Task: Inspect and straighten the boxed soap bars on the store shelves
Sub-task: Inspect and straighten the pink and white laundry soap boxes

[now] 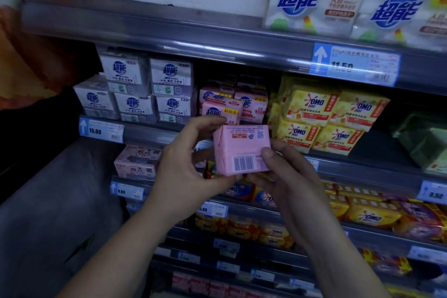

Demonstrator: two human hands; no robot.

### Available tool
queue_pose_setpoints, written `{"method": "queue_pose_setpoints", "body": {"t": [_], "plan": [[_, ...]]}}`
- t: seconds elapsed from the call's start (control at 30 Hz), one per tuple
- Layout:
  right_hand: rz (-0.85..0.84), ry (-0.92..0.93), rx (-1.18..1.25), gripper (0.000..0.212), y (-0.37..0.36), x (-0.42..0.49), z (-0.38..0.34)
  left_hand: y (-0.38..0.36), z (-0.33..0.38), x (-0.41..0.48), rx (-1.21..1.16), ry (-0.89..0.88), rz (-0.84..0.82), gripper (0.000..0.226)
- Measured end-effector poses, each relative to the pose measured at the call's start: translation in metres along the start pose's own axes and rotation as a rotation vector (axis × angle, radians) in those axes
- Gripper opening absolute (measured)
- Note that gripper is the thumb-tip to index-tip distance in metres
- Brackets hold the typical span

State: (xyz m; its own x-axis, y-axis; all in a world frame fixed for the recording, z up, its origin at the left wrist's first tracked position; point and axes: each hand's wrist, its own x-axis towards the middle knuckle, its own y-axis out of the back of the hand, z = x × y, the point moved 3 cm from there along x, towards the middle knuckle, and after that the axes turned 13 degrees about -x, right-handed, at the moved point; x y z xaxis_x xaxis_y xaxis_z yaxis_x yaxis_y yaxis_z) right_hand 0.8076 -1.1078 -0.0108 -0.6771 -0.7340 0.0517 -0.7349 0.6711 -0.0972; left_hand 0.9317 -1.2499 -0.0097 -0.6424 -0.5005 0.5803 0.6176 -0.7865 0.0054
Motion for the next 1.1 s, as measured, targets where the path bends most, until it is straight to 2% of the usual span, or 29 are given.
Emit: {"method": "queue_pose_setpoints", "body": {"t": [0.07,0.17,0.3,0.4,0.5,0.57,0.63,0.73,0.8,0.87,0.97,1.1], "plan": [[0.022,0.035,-0.020,0.042,0.002,0.000,0.000,-0.001,-0.001,0.000,-0.040,0.006,-0.002,0.072],[0.017,0.019,0.040,0.039,0.001,-0.001,0.001,0.000,-0.001,0.000,-0.083,0.010,-0.006,0.074],[-0.082,-0.156,0.206,0.026,-0.008,-0.003,0.014,-0.005,0.002,-0.002,-0.029,0.011,-0.026,0.075],[-0.063,-0.166,0.008,0.030,-0.010,-0.004,0.019,-0.010,0.008,-0.002,0.104,-0.047,-0.043,0.070],[-0.104,-0.034,-0.149,0.055,-0.010,-0.005,0.011,-0.015,0.018,0.000,0.299,-0.152,-0.090,0.069],[-0.121,0.014,-0.203,0.049,-0.009,-0.006,0.006,-0.020,0.022,0.000,0.378,-0.185,-0.115,0.076],[-0.102,0.039,-0.186,0.040,-0.008,-0.007,0.002,-0.021,0.019,-0.001,0.327,-0.131,-0.122,0.090],[-0.134,0.034,-0.029,0.037,-0.004,-0.006,0.003,-0.014,0.011,-0.003,0.052,0.038,-0.135,0.105],[-0.193,-0.032,0.178,0.038,-0.004,-0.008,0.006,-0.009,0.007,-0.005,-0.091,0.093,-0.121,0.092],[-0.225,-0.080,0.259,0.039,-0.004,-0.009,0.009,-0.006,0.007,-0.007,-0.032,0.067,-0.076,0.077],[-0.182,-0.040,0.125,0.038,-0.001,-0.008,0.008,-0.008,0.011,-0.005,0.113,0.010,-0.059,0.068],[-0.141,0.007,0.055,0.036,0.004,-0.009,0.007,-0.013,0.011,-0.003,0.088,0.014,-0.085,0.068]]}}
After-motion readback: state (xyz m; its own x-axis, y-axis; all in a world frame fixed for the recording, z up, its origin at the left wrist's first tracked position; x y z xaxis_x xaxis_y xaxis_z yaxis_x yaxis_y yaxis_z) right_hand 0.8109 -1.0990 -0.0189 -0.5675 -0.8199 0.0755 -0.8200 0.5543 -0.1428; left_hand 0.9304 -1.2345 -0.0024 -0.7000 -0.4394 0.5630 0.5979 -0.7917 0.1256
